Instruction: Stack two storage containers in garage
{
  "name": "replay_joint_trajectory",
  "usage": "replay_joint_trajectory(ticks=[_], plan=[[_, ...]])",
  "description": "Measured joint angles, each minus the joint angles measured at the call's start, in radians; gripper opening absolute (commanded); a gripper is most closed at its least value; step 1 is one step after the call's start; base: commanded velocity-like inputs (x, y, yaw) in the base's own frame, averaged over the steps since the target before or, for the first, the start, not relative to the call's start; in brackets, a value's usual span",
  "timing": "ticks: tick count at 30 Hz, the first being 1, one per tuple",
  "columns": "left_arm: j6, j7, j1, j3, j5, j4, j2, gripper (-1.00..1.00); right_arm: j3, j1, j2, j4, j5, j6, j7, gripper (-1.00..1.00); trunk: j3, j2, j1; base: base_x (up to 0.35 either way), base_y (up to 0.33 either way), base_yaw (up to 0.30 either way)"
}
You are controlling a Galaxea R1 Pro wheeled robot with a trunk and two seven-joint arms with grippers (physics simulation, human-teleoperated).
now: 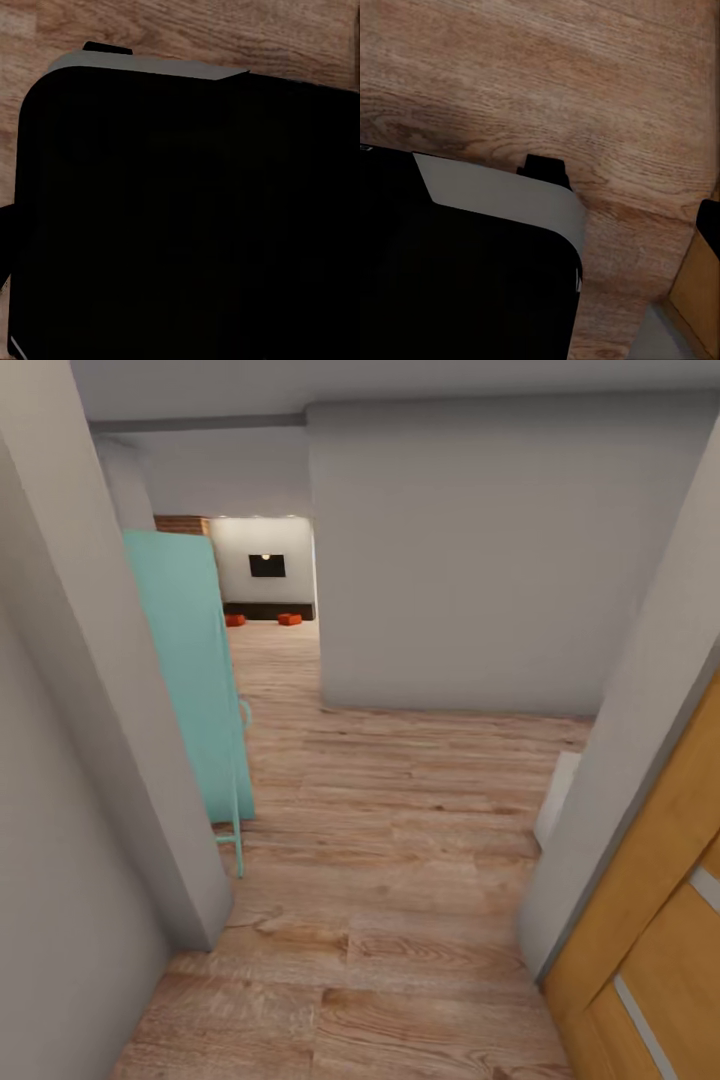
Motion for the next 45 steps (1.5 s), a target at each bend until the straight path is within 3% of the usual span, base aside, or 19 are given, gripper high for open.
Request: replay_joint_trajectory(ticks=[45], plan=[[0.000,0.000,0.000,0.000,-0.002,0.000,0.000,1.00,0.000,0.000,0.000,0.000,-0.006,0.004,0.000,1.00,0.000,0.000,0.000,0.336,0.000,-0.021]])
